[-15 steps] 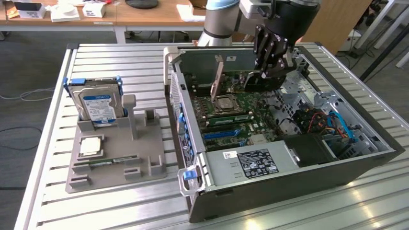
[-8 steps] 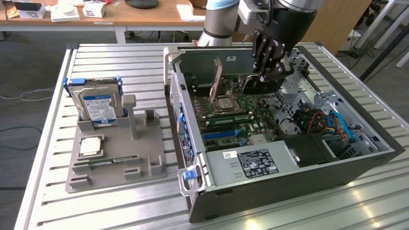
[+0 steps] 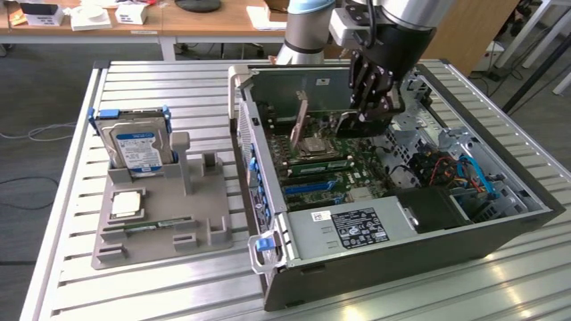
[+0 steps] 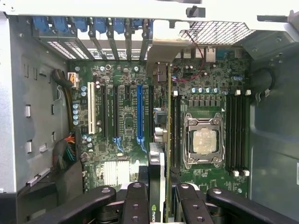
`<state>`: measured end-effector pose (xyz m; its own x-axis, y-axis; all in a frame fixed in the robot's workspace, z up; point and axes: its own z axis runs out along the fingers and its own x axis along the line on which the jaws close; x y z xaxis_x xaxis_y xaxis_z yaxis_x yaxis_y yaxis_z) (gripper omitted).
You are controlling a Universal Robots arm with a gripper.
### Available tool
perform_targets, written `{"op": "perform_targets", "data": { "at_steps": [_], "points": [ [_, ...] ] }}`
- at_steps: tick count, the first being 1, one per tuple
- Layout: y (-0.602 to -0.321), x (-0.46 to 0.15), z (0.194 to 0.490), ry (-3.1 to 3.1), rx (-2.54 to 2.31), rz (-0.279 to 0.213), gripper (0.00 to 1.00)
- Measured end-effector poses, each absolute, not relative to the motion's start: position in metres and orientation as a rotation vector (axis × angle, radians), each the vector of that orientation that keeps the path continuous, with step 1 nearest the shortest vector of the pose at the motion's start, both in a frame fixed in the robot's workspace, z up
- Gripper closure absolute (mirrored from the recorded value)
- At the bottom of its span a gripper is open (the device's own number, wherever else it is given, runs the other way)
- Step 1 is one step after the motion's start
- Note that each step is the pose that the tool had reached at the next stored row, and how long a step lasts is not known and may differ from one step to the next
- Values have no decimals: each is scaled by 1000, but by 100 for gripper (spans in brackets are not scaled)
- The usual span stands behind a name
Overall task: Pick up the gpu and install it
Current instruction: 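Insert the gpu into the slot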
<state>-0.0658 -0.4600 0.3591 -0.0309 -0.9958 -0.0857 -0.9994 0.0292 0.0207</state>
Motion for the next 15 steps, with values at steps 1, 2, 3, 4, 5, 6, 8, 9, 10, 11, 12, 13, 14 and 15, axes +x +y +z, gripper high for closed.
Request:
{"op": "perform_targets", "data": {
  "at_steps": [1,2,3,4,5,6,8,9,10,11,12,13,14,15],
  "points": [
    [-460,-66,357,2220,-2154,116,73],
    [-460,-66,356,2220,-2154,118,73],
    [-460,-66,354,2221,-2155,119,73],
    [-460,-66,354,2221,-2155,120,73],
    [-460,-66,354,2221,-2155,120,73],
    [-460,-66,354,2221,-2155,120,73],
    [-460,-66,354,2221,-2155,120,73],
    [-460,-66,354,2221,-2155,120,73],
    [-460,-66,354,2221,-2155,120,73],
    [-460,-66,353,2221,-2155,120,73],
    [-460,-66,352,2221,-2155,120,73],
    [-460,-66,350,2221,-2155,120,73],
    [-460,-66,349,2221,-2155,120,73],
    [-460,-66,347,2221,-2155,120,73]
  ]
}}
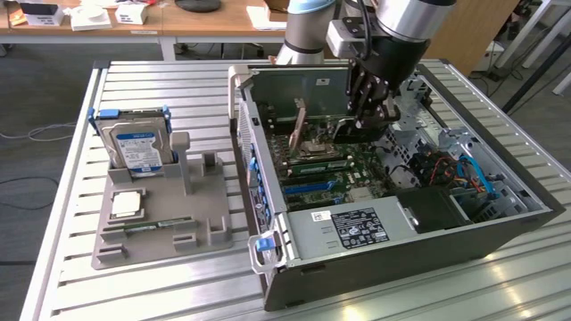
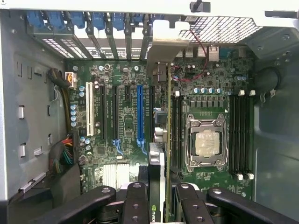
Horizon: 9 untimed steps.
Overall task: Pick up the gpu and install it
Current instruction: 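Insert the gpu into the slot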
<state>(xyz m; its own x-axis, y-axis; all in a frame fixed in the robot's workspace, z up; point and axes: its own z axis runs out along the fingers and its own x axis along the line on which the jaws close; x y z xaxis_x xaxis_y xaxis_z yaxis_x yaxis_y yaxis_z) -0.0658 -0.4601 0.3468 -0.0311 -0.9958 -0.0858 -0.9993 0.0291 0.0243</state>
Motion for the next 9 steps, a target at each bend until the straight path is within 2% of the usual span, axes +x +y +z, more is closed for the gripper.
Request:
{"op": "perform_targets", "data": {
  "at_steps": [9],
  "points": [
    [-460,-66,330,2221,-2155,120,73]
  ]
}}
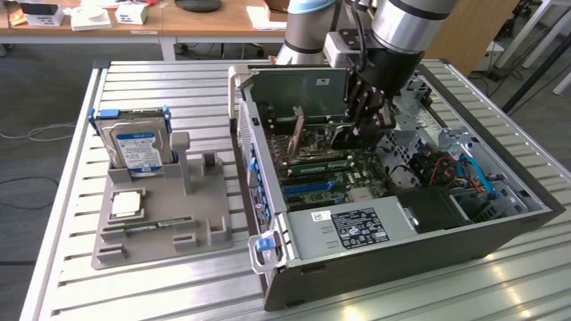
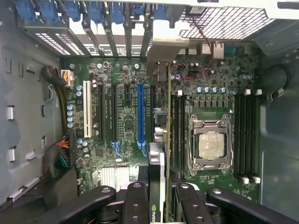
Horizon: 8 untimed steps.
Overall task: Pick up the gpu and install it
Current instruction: 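Insert the gpu into the slot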
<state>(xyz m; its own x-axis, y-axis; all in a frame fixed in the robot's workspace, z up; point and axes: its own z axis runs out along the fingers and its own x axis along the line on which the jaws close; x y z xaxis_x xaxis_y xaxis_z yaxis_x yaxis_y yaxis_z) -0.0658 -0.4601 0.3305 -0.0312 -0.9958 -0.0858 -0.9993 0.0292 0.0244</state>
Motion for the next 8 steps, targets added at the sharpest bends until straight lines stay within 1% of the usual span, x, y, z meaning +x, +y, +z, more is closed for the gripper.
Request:
{"op": "perform_targets", "data": {
  "at_steps": [8],
  "points": [
    [-460,-66,322,2221,-2155,120,73]
  ]
}}
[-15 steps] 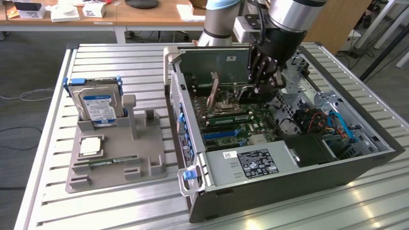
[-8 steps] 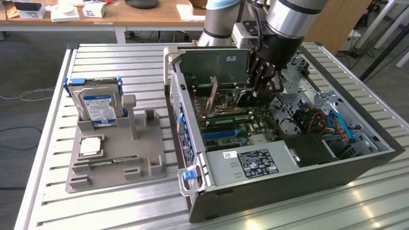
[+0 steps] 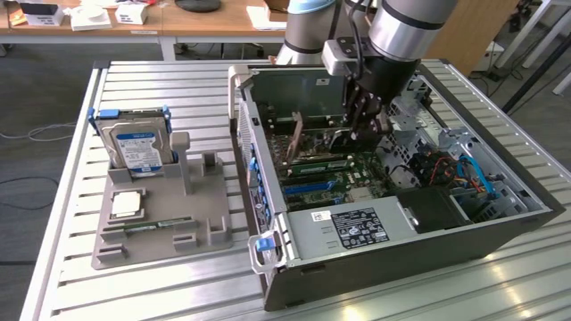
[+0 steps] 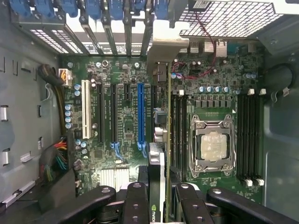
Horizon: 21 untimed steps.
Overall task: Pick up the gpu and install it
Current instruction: 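Insert the gpu into the slot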
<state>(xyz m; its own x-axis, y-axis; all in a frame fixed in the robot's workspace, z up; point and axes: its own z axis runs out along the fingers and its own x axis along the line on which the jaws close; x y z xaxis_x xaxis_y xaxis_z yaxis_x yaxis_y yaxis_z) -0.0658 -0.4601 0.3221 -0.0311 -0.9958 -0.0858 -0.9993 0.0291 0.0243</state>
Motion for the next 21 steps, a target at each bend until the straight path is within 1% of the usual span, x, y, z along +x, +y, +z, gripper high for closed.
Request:
{"op": "perform_targets", "data": {
  "at_steps": [13,21],
  "points": [
    [-460,-66,304,2221,-2155,120,73],
    [-460,-69,304,2220,-2154,118,73]
  ]
}}
